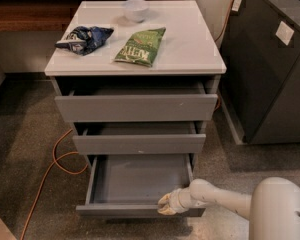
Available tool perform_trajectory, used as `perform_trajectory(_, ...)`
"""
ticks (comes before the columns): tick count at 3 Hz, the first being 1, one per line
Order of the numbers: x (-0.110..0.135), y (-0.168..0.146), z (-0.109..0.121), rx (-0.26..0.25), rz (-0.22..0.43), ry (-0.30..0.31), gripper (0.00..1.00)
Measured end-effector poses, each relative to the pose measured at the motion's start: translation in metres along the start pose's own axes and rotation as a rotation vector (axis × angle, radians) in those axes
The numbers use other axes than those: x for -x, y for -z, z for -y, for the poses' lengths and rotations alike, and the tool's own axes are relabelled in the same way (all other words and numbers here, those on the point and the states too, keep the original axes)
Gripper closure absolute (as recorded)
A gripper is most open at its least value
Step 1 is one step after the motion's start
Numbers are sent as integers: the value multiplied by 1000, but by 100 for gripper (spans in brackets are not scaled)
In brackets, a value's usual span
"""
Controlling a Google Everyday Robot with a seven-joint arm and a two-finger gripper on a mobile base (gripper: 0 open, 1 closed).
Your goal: Open bottom drawer
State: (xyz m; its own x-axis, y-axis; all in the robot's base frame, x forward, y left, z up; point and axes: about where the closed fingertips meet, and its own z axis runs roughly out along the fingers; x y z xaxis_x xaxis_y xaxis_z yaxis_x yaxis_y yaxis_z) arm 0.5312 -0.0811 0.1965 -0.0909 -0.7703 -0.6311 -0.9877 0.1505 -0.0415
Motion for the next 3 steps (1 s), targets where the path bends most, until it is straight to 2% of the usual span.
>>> perform_trajectory(1, -8, 1, -45, 45, 16, -27, 100)
perform_trajectory(3, -7, 3, -49, 49, 17, -29, 100)
